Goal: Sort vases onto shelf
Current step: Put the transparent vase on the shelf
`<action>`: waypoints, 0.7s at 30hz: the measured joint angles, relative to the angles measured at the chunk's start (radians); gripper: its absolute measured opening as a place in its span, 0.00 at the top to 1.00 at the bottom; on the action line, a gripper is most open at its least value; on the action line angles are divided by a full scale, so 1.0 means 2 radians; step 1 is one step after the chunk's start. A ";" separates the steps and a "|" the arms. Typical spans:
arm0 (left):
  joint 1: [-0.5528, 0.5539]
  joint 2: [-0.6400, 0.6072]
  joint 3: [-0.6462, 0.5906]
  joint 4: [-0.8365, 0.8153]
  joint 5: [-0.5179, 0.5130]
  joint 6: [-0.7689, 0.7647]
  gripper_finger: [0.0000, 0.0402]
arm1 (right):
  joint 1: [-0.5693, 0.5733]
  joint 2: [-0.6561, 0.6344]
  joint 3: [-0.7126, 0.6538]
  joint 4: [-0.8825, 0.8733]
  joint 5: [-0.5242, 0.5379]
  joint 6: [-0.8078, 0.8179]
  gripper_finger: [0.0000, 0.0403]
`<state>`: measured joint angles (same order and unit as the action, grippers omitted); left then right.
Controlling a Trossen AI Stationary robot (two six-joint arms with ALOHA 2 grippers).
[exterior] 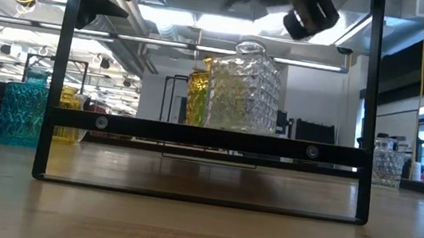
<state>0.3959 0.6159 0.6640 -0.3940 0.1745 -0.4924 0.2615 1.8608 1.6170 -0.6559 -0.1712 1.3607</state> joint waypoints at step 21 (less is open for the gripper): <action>0.000 0.000 0.000 -0.005 0.000 -0.001 0.63 | 0.000 -0.004 -0.044 -0.180 0.024 -0.043 1.00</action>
<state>0.3960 0.6159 0.6640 -0.4042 0.1738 -0.4938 0.2615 1.8523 1.5298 -1.0169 -0.1229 1.2743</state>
